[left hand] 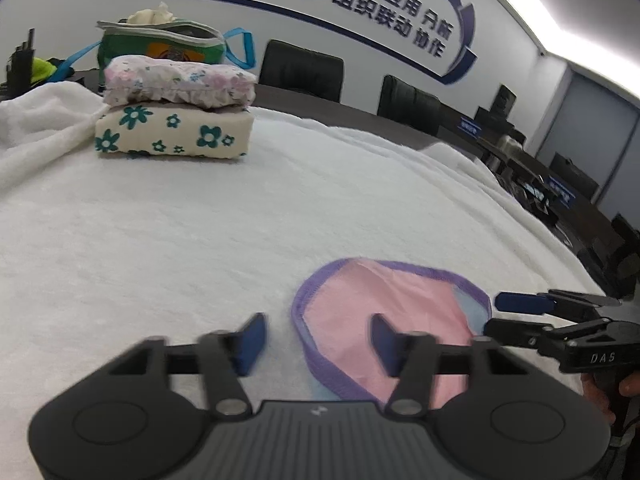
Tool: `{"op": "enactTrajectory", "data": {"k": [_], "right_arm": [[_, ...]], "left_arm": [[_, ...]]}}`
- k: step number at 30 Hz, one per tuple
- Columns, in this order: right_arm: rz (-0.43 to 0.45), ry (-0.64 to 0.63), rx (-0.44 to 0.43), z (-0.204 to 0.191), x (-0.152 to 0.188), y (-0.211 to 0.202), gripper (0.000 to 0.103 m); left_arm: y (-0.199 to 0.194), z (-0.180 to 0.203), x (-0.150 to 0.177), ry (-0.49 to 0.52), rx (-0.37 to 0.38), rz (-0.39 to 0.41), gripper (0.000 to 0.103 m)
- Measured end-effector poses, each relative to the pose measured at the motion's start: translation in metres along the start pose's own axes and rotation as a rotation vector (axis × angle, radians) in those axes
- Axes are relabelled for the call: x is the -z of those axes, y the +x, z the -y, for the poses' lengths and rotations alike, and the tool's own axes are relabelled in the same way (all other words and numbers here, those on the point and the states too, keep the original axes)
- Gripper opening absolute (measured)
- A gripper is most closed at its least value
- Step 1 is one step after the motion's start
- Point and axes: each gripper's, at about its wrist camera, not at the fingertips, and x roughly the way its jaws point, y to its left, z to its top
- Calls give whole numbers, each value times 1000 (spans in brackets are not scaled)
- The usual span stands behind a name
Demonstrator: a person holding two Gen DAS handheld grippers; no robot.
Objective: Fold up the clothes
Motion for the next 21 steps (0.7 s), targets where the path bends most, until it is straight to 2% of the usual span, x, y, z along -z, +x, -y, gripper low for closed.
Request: {"op": "enactTrajectory", "data": {"k": [1, 2, 3, 5, 8, 10, 15, 16, 17, 18, 19, 21], "right_arm": [[-13, -15, -9, -3, 1, 3, 74], [-25, -30, -18, -6, 2, 6, 71], [-39, -47, -25, -9, 2, 9, 66], [-61, -86, -26, -18, 2, 17, 38], [-66, -141, 12, -29, 2, 23, 16], [-63, -143, 21, -30, -1, 25, 6], [-65, -159, 44, -28, -6, 29, 6], [-66, -155, 50, -27, -7, 29, 10], [-67, -151, 56, -26, -7, 30, 24], [-56, -152, 69, -25, -8, 26, 34], [-38, -155, 84, -26, -8, 21, 50], [29, -168, 67, -26, -7, -2, 53]], "left_arm": [[1, 2, 1, 17, -1, -8, 17], [1, 3, 2, 29, -5, -8, 8], [0, 4, 2, 38, -5, -5, 7], [-2, 1, 3, 30, 7, 8, 2], [-2, -3, 1, 10, 25, 22, 2], [-1, -1, -2, 19, 20, 28, 1], [1, 6, -5, 48, -2, 36, 4], [-2, 5, -4, 46, 4, 43, 13], [-8, 3, -1, 41, 13, 56, 23], [-16, 1, 2, 38, 19, 73, 29], [-27, -1, 6, 42, 23, 97, 39], [-50, -5, 14, 52, 36, 141, 43]]}}
